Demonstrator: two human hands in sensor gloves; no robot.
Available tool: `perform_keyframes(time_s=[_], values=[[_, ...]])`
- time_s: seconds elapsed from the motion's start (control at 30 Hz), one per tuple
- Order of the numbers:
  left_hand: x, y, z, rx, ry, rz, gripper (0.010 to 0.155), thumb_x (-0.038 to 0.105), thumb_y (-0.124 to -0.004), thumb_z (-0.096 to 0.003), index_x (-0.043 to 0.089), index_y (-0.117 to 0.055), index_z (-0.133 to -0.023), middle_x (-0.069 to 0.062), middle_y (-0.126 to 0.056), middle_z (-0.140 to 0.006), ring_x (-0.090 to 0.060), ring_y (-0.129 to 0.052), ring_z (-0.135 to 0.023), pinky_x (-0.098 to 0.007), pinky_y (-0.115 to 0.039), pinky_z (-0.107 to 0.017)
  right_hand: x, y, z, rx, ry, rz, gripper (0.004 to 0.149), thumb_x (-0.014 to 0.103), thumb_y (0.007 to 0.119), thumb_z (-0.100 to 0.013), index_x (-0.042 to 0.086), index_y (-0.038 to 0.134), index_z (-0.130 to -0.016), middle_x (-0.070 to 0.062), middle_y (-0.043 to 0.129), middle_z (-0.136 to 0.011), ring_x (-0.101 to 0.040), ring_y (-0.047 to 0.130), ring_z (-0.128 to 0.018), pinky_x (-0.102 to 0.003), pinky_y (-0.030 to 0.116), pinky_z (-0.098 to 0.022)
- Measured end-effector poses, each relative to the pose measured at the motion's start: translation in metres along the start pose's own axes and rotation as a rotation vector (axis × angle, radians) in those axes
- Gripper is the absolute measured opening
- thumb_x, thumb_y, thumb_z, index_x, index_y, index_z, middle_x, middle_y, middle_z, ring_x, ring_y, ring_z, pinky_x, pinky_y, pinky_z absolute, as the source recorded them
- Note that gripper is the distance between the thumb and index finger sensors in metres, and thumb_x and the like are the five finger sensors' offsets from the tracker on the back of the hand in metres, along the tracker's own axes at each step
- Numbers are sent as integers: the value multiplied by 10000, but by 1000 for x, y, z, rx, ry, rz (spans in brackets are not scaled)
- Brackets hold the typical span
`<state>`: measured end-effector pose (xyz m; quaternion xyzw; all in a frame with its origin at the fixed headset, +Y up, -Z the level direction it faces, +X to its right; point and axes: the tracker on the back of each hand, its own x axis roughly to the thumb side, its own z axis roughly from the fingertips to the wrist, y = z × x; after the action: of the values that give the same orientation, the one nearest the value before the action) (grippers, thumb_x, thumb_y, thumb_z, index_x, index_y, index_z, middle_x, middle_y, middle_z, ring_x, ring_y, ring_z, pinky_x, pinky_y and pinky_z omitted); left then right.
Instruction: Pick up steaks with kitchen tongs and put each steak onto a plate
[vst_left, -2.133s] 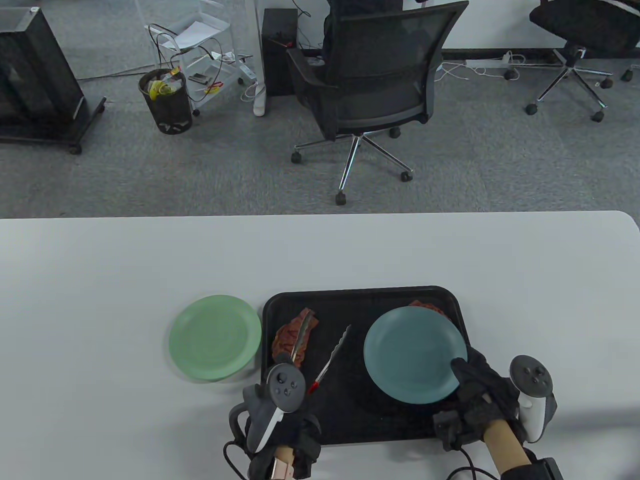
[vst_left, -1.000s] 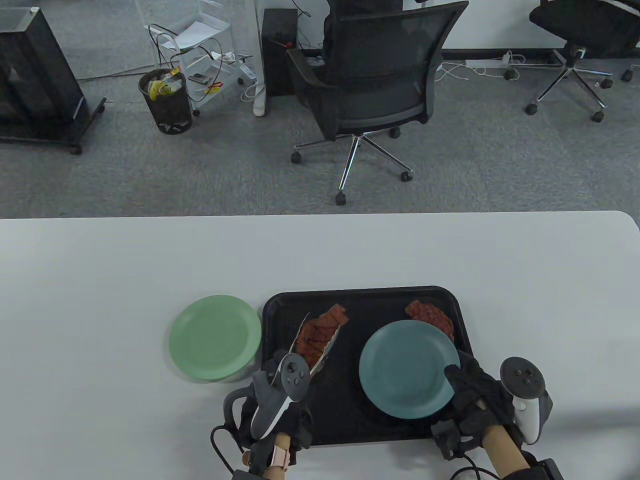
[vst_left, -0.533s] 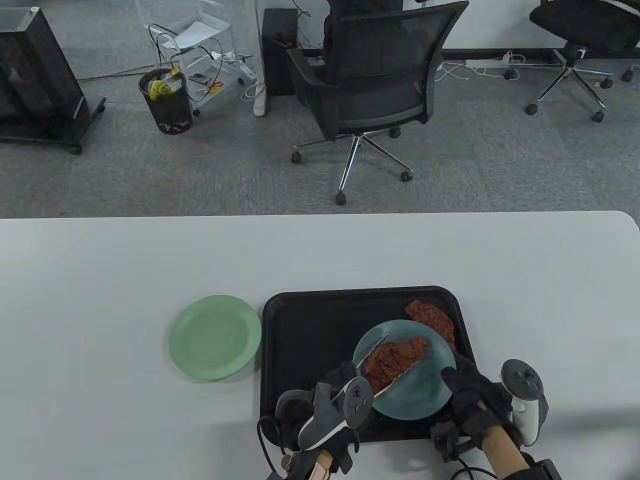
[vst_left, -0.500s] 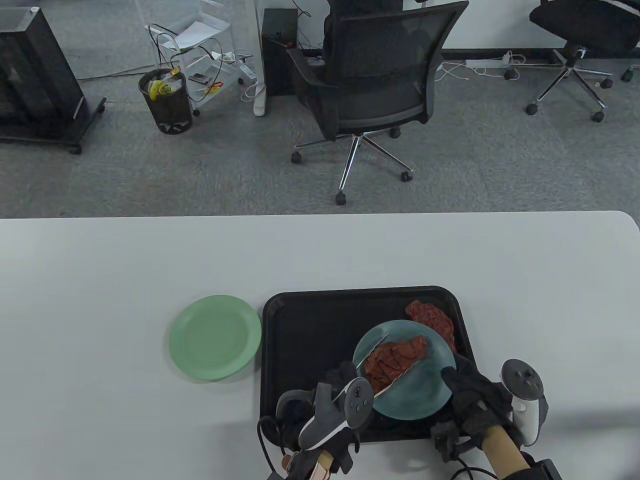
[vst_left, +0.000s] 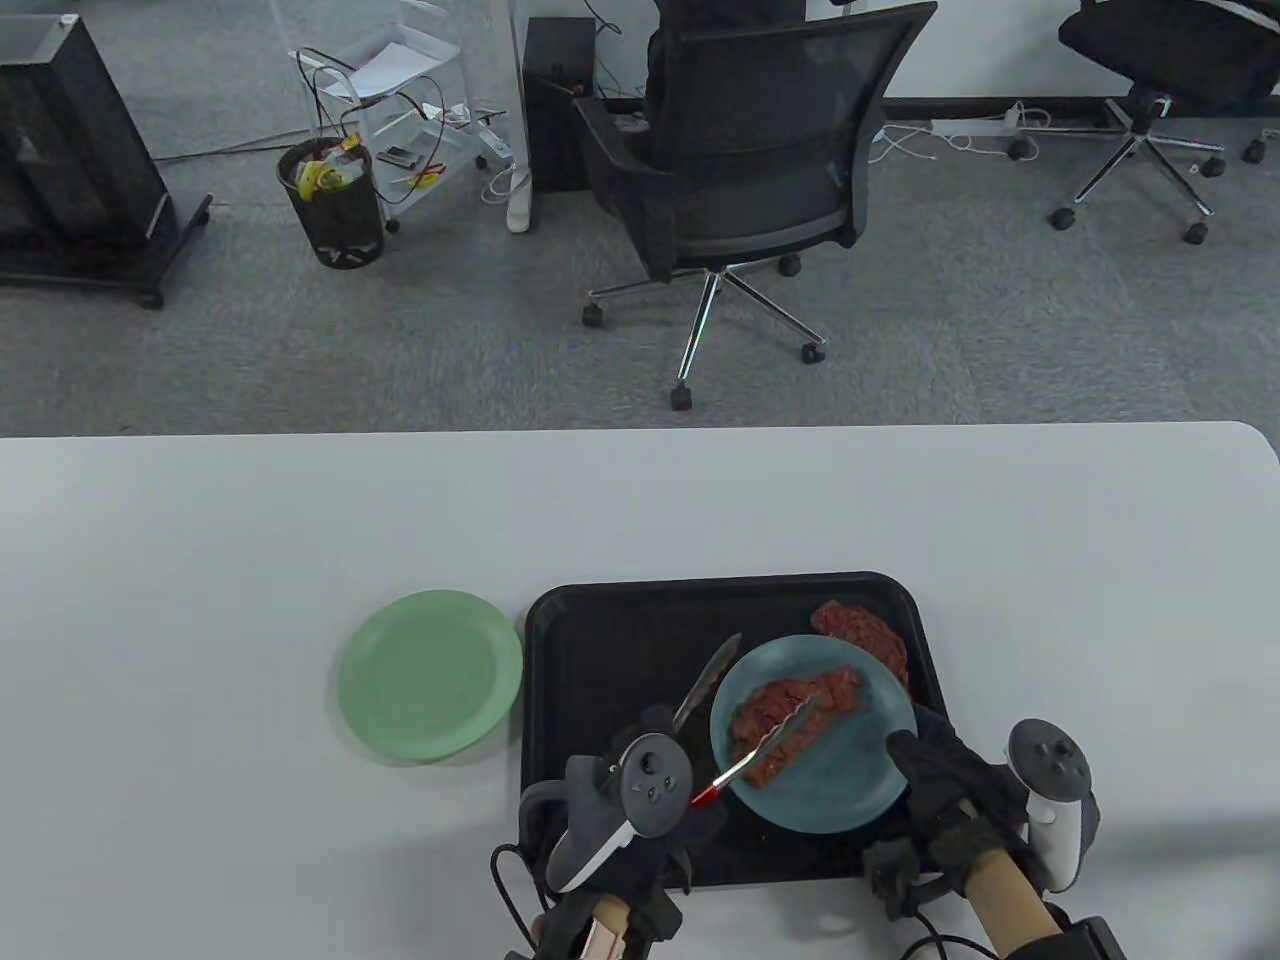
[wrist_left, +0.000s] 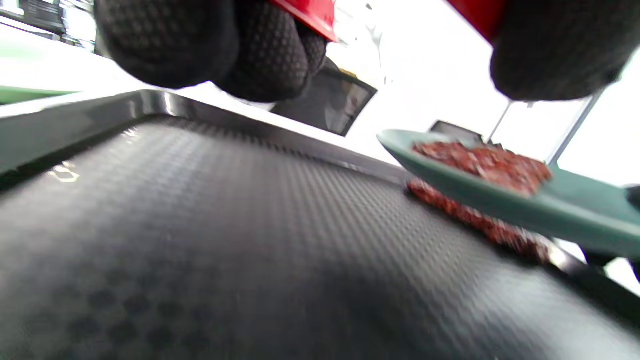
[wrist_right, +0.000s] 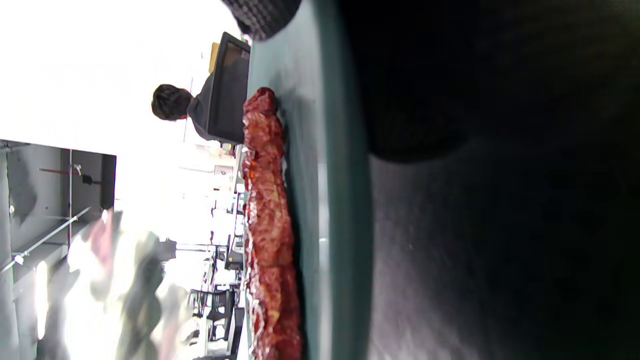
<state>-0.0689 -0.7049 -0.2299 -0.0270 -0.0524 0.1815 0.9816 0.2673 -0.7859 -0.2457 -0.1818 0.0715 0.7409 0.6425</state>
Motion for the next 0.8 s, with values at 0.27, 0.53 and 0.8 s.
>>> perform_keyframes(time_s=[0.27, 0.53, 0.8], values=[[-31, 3, -1, 50, 165, 65, 1023, 642, -853, -282, 69, -512, -1058, -223, -724, -892, -345, -919, -521, -372, -863, -318, 3, -56, -12, -224, -33, -88, 524, 187, 646, -480, -2, 511, -950, -242, 788, -737, -357, 948, -365, -408, 900, -181], [-43, 1, -1, 32, 221, 54, 1024, 642, -850, -286, 66, -506, -1059, -227, -719, -894, -347, -917, -526, -373, -863, -322, -24, -123, -20, -458, 72, -121, 531, 189, 645, -484, -3, 495, -955, -253, 767, -763, -375, 943, -407, -422, 906, -217], [-47, -2, -2, 16, 236, 23, 1025, 642, -849, -286, 67, -501, -1060, -228, -714, -897, -348, -914, -532, -374, -862, -326, -43, -147, -26, -541, 180, -152, 538, 186, 647, -484, -17, 492, -957, -269, 760, -769, -381, 942, -425, -425, 910, -233]])
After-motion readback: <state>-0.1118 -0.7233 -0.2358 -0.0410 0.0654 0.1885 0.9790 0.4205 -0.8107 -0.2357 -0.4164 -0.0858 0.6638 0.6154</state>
